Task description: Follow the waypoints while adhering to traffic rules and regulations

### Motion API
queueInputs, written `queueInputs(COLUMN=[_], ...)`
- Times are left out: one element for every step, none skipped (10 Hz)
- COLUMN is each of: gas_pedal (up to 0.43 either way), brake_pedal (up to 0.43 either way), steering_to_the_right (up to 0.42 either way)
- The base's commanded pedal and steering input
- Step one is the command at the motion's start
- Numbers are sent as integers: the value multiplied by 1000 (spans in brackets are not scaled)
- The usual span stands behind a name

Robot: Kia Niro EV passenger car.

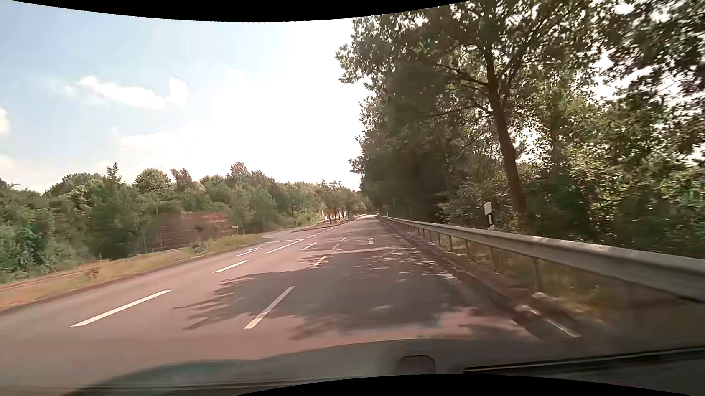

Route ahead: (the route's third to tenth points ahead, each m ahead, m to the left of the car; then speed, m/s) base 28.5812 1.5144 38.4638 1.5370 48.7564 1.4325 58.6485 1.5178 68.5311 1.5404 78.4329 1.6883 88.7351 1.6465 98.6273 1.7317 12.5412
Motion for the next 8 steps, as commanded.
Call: queueInputs(gas_pedal=[157,157,157,157,157,157,157,157], brake_pedal=[0,0,0,0,0,0,0,0], steering_to_the_right=[-4,-4,-4,-4,-4,-4,-4,-4])
